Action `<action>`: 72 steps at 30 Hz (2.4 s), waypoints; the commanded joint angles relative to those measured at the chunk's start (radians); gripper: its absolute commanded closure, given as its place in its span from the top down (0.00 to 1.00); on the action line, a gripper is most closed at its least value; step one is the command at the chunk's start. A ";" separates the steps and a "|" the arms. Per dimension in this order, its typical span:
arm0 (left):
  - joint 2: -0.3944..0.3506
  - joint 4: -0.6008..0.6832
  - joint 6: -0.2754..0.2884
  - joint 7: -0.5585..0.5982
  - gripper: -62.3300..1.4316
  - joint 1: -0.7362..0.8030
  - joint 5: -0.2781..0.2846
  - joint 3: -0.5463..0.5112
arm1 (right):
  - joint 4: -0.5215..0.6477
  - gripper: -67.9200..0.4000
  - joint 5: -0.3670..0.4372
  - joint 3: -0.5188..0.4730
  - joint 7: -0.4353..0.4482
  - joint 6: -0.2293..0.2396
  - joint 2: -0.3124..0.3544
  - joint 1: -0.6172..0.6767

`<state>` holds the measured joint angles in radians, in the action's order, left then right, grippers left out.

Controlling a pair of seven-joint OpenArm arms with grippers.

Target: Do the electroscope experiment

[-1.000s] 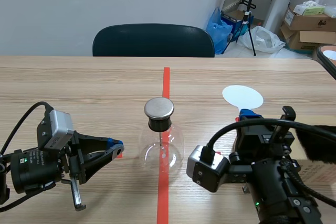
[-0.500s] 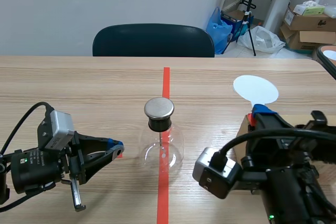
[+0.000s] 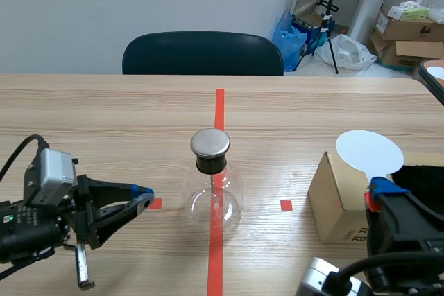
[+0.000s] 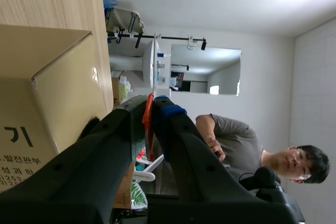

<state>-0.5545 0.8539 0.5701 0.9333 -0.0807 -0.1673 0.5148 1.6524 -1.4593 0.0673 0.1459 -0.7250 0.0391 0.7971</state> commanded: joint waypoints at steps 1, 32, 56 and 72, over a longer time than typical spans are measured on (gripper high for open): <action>-0.029 0.061 0.002 0.016 0.07 0.033 0.007 -0.030 | 0.013 0.03 0.000 -0.016 0.014 -0.058 0.000 0.005; -0.230 0.812 0.126 -0.078 0.81 0.756 -0.005 -0.585 | -0.242 0.03 0.280 -0.204 0.367 -0.058 0.002 -0.166; -0.231 0.815 0.126 -0.122 1.00 0.837 0.153 -0.653 | -0.310 0.03 0.270 -0.164 0.399 -0.058 -0.001 -0.190; -0.231 0.815 0.126 -0.122 1.00 0.837 0.153 -0.656 | -0.317 0.03 0.260 -0.164 0.361 -0.058 0.000 -0.177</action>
<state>-0.7845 1.6619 0.6945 0.7963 0.7536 -0.0254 -0.1333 1.3304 -1.1976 -0.0898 0.5079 -0.7254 0.0387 0.6159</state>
